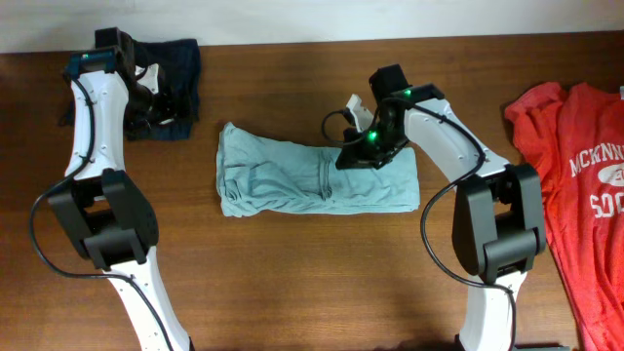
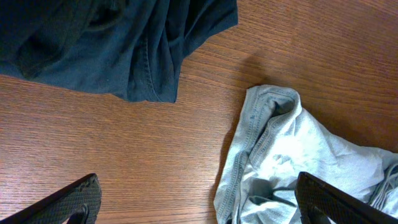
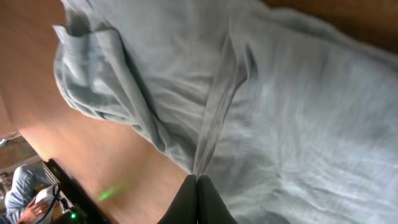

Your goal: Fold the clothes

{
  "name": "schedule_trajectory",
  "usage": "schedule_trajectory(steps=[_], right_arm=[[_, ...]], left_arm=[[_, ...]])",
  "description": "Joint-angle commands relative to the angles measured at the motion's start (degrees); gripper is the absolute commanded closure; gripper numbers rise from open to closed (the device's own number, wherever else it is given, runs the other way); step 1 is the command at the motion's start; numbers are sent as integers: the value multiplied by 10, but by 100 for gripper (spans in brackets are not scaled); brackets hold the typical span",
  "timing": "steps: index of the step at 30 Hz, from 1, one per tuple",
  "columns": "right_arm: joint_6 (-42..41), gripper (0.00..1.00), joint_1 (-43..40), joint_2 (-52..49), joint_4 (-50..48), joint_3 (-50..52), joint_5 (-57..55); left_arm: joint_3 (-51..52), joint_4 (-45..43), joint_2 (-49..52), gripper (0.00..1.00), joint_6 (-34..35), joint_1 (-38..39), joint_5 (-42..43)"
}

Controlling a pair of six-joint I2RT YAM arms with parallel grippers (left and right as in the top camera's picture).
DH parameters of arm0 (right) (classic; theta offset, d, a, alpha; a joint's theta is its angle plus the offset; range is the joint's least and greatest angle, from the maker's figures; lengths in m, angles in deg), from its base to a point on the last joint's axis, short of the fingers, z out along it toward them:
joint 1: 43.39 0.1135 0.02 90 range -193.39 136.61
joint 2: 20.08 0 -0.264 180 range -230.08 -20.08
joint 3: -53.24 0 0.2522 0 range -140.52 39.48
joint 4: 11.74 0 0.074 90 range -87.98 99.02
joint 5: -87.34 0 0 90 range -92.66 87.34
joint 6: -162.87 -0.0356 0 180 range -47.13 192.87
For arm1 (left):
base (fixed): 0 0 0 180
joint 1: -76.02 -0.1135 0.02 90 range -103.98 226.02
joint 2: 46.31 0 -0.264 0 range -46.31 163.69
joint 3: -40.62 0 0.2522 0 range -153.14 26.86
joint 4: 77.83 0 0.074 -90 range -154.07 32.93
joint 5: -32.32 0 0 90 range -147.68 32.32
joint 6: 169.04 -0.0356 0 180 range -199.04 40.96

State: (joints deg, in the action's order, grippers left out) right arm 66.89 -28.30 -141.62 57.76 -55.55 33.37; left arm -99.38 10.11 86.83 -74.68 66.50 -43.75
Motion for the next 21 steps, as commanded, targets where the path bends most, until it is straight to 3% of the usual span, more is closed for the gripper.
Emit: schedule_trajectory(steps=[1,13,21], right_arm=[[-6,96,7,8,-2,39,8],[-73,96,38,4,-125,193,14],[-78,96,32,23,-126,174,28]], left_arm=[[-8,0,3,1,-1,-1,-2],[-8,0,3,1,-1,-1,-2],[-8,0,2,1,-1,-1,-2]])
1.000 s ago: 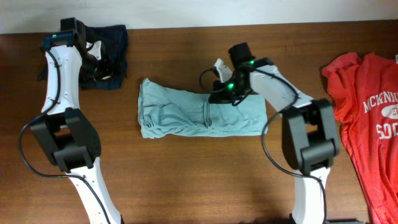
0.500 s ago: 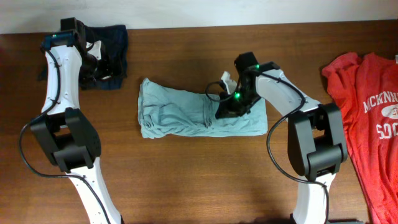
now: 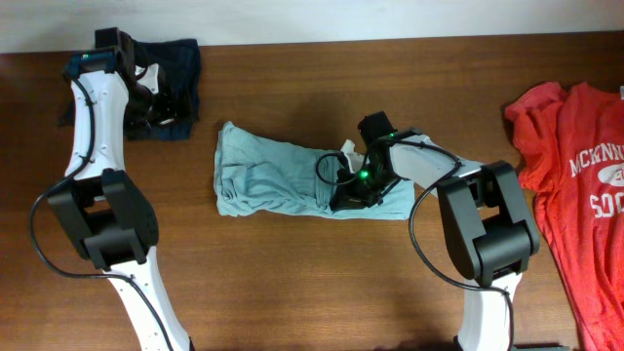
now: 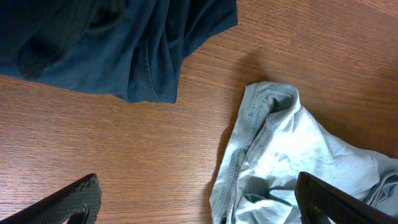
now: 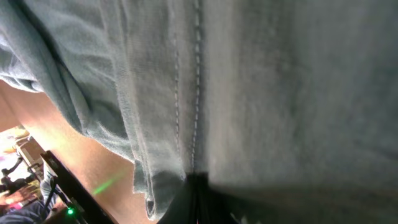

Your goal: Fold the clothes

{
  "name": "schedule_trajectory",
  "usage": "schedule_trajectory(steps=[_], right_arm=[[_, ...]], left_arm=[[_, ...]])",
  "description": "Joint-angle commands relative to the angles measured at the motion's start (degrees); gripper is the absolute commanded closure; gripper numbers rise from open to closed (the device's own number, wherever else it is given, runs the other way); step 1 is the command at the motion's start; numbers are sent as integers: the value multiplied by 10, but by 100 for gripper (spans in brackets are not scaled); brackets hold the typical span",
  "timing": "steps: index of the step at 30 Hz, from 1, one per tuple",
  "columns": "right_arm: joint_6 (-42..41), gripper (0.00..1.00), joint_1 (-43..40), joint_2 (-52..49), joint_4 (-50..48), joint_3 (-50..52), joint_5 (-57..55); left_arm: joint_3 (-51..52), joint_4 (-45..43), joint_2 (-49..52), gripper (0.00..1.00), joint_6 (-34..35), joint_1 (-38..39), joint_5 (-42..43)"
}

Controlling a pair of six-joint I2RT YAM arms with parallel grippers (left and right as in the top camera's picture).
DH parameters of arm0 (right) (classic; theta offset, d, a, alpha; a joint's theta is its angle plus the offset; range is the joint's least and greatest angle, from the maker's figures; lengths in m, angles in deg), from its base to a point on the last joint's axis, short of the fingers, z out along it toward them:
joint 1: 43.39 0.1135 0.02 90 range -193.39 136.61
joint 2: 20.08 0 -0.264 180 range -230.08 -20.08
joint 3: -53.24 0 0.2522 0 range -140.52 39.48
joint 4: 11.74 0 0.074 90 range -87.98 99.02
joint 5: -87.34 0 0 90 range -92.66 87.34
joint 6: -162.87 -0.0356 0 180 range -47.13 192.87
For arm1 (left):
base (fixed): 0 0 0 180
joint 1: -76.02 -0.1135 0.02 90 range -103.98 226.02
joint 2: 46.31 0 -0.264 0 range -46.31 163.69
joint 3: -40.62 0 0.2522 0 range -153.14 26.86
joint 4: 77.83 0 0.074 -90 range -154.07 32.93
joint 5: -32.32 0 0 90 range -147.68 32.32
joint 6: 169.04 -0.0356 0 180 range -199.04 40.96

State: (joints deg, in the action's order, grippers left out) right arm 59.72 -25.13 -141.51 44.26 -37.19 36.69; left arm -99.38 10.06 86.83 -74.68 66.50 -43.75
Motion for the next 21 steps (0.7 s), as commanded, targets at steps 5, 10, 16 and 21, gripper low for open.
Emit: schedule_trajectory(steps=[5,10,16,21], right_arm=[[36,95,-35,81,76,-86,-21],[41,91,-101,125,153,-133,-127],[83,51,-182,130,205,-118,-146],[109,40,-206,120,182,-67,-185]], left_arm=[[-8,0,3,1,-1,-1,-2],[-8,0,2,1,-1,-1,-2],[-8,0,3,1,-1,-1,-2],[-8,0,3,1,-1,-1,-2]])
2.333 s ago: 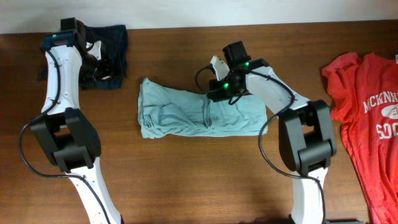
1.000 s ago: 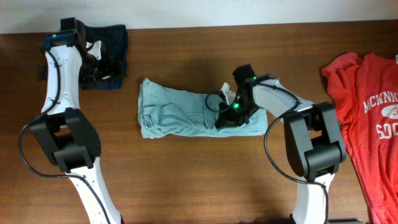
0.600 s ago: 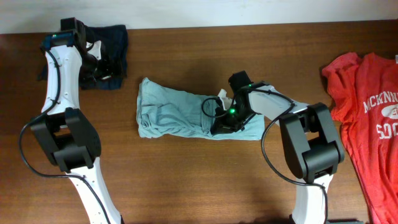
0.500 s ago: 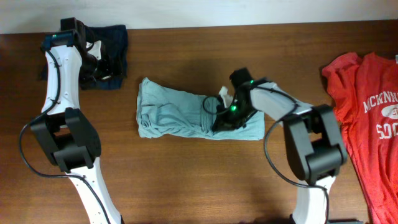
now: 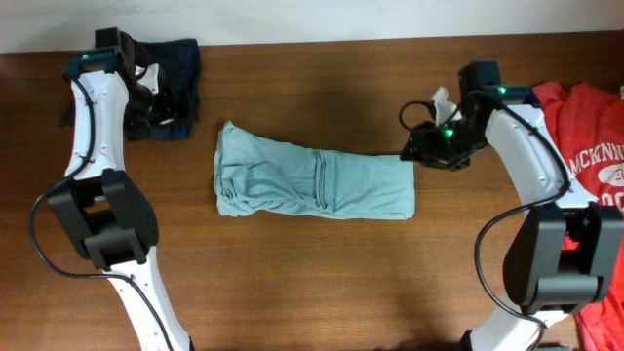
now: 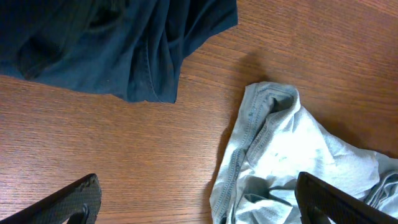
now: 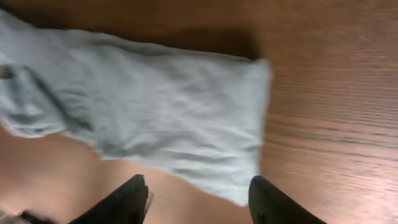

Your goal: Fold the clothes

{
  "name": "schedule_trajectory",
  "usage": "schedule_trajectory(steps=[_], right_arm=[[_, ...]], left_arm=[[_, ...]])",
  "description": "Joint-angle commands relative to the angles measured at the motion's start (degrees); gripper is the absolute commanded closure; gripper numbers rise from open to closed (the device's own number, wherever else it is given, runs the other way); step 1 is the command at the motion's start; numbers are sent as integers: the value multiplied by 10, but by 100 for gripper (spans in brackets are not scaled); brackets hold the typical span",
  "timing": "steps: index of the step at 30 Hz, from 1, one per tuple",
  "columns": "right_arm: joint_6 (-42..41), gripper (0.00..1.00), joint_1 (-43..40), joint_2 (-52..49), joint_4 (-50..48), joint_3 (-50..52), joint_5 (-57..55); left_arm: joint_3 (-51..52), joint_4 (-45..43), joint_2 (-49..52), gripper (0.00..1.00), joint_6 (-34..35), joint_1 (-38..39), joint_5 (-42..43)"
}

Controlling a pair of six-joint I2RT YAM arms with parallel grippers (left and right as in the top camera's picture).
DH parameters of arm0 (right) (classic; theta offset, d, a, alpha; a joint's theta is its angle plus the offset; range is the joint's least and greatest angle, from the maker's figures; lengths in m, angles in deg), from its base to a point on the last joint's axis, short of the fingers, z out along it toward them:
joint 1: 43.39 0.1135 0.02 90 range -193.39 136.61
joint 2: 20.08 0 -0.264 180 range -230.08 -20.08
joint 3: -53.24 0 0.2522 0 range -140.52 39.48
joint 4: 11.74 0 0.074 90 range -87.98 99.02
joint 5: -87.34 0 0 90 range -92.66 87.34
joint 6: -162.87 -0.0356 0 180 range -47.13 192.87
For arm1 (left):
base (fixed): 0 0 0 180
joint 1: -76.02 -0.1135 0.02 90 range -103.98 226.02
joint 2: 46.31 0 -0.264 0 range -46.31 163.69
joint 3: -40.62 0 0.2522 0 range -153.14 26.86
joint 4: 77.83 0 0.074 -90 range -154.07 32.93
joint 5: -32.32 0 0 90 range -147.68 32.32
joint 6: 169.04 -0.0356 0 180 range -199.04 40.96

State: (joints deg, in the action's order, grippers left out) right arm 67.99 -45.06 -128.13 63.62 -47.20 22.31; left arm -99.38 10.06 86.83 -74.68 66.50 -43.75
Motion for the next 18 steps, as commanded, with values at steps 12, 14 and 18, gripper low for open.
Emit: schedule_trajectory(steps=[12,14,18], right_arm=[[41,33,-6,-19,-226,182,-13],[41,33,-6,-19,-242,193,4],[40,37,-6,-19,-257,202,16]], left_arm=[[-8,0,2,1,-1,-1,-2],[-8,0,2,1,-1,-1,-2],[-8,0,3,1,-1,-1,-2]])
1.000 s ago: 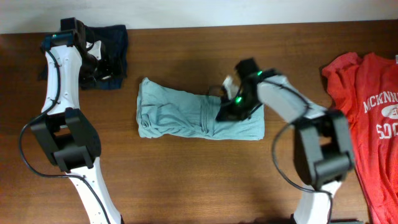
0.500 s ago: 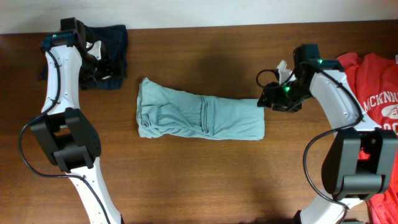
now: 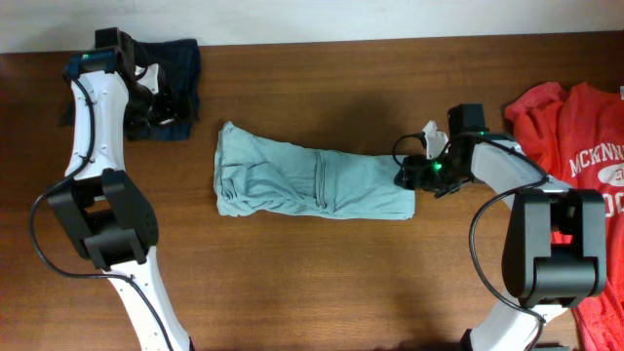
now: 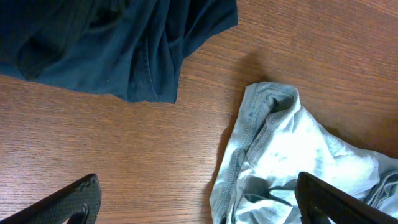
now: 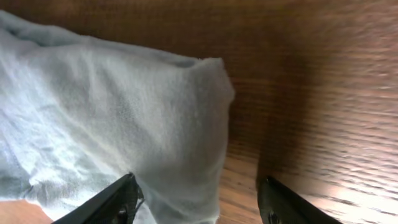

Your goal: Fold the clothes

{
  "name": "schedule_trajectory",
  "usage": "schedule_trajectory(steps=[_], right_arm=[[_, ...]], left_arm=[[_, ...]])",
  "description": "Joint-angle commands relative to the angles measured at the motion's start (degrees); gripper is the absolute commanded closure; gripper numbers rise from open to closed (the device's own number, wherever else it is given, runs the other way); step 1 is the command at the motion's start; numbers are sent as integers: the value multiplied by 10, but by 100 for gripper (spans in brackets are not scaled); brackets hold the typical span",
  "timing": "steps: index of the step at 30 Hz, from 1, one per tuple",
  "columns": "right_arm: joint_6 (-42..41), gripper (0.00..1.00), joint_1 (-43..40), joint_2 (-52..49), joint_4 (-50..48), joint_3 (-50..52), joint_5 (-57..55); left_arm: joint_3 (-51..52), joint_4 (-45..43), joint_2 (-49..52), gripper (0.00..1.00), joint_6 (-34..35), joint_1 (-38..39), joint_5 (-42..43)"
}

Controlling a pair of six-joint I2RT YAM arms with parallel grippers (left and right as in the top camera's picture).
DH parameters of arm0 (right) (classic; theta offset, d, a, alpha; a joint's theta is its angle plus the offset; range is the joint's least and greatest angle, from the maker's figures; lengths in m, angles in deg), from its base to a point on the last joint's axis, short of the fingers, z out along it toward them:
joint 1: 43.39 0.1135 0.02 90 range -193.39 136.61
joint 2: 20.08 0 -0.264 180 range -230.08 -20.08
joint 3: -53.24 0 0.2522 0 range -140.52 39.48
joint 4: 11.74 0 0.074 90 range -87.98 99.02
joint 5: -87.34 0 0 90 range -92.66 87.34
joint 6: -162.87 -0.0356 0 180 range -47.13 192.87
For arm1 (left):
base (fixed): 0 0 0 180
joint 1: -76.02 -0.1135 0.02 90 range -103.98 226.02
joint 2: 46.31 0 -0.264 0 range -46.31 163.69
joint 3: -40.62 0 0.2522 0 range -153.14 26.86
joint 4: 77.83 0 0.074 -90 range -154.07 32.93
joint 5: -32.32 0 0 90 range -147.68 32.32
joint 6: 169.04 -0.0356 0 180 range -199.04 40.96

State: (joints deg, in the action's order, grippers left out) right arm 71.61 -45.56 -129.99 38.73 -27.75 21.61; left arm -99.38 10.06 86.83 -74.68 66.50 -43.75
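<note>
A light blue-green garment (image 3: 312, 183) lies as a long folded strip across the middle of the table. My right gripper (image 3: 411, 175) is open at its right end. In the right wrist view the right gripper (image 5: 202, 202) is low over the cloth's corner (image 5: 143, 118), one finger (image 5: 121, 199) over the fabric and the other (image 5: 283, 199) over bare wood. My left gripper (image 3: 156, 97) hangs open at the far left by a dark navy garment (image 3: 174, 76). The left wrist view shows the left gripper (image 4: 199, 202) holding nothing, the navy garment (image 4: 112, 43) and the strip's left end (image 4: 280, 155).
A red printed T-shirt (image 3: 575, 166) lies spread at the right edge of the wooden table (image 3: 322, 283). The navy garment sits bunched at the back left corner. The table's back edge meets a white wall (image 3: 322, 18).
My right gripper, still open, has moved from higher up beyond the strip's right end down to its right edge. The left arm and the garments have not moved.
My right gripper was shut on a fold near the strip's middle, then shut low over the cloth nearer its front edge. After that it was open and off the cloth at the back right. It now straddles the right edge. The left gripper stayed open by the navy garment.
</note>
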Motion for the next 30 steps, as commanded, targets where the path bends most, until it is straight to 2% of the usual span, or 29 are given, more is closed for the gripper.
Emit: schedule_trajectory(steps=[1,4,7,30], right_arm=[[4,39,-1,-1,-9,7,23],[4,54,-1,-1,-11,7,23],[4,58,-1,-1,-15,7,23],[4,58,0,-1,-60,32,47]], left_arm=[[-8,0,2,1,-1,-1,-2],[-8,0,3,1,-1,-1,-2],[-8,0,3,1,-1,-1,-2],[-8,0,2,1,-1,-1,-2]])
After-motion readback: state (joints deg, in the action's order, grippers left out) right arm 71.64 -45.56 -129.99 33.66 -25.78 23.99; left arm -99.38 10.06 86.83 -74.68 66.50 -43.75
